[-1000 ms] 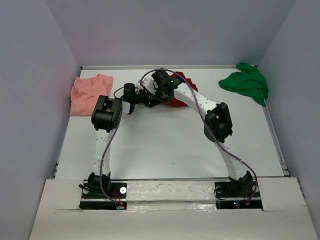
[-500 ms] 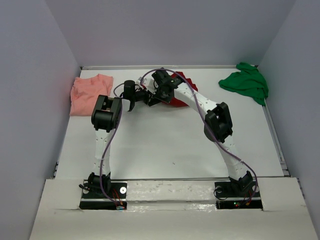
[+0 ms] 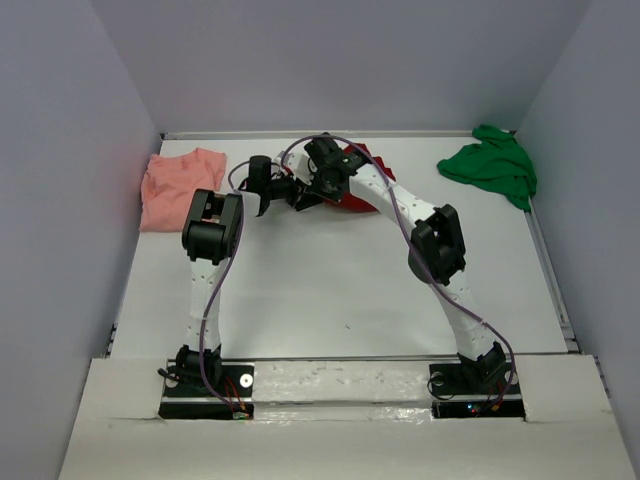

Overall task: Fold and stack the t-shirts
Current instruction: Neatly place the folded tshirt to the corner

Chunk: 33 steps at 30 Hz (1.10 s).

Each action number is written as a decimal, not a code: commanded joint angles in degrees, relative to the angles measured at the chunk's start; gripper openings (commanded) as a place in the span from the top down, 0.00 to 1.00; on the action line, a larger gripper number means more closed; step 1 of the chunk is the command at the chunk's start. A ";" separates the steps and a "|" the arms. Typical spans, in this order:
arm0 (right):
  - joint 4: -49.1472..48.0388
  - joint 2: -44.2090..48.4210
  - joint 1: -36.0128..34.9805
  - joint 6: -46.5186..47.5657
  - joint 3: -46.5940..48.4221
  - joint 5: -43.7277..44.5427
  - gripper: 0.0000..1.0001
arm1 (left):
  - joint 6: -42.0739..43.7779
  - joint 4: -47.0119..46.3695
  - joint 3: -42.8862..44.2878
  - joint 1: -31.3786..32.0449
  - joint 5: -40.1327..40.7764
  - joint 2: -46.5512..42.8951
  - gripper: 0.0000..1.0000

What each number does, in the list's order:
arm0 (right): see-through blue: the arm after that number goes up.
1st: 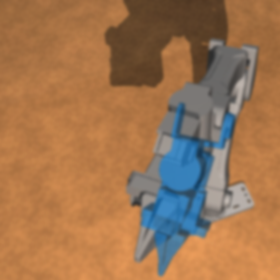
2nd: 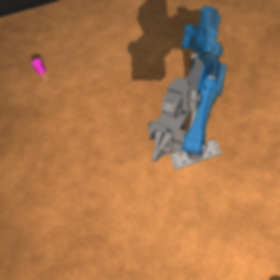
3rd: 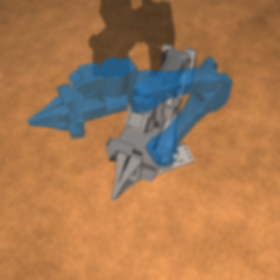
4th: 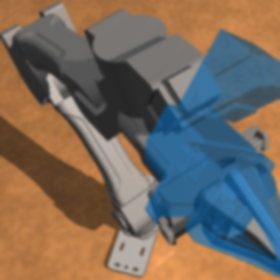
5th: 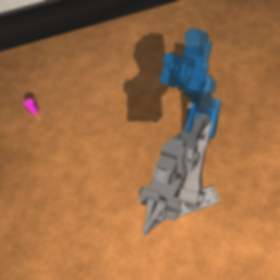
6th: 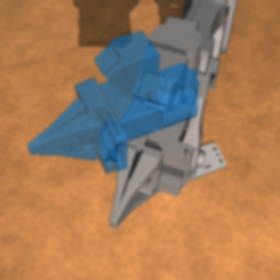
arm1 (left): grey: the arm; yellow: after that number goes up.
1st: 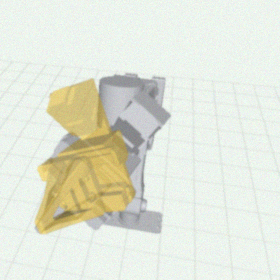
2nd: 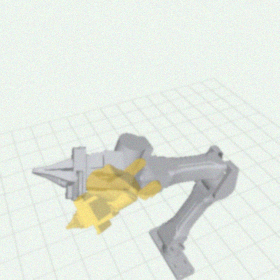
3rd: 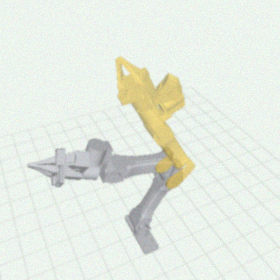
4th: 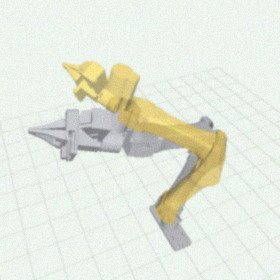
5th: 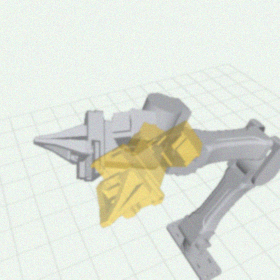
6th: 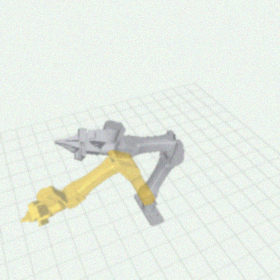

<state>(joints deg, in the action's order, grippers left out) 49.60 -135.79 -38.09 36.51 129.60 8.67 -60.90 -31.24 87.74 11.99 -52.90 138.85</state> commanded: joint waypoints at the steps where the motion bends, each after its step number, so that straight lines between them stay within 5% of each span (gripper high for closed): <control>1: -2.67 3.69 0.82 1.28 3.11 1.88 1.00 | 2.11 4.71 -1.43 -0.30 0.96 -2.18 0.31; 9: -2.85 3.34 1.35 1.54 4.25 2.06 1.00 | 1.93 3.91 -4.95 0.23 0.87 -4.20 0.23; 33: -3.20 6.50 1.35 1.81 0.74 3.20 1.00 | -1.23 3.73 4.01 2.60 0.17 5.12 0.30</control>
<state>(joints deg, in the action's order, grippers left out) 49.28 -134.17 -37.08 37.21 130.30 10.35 -63.72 -31.00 91.70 14.06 -53.74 140.99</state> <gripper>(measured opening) 0.079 0.718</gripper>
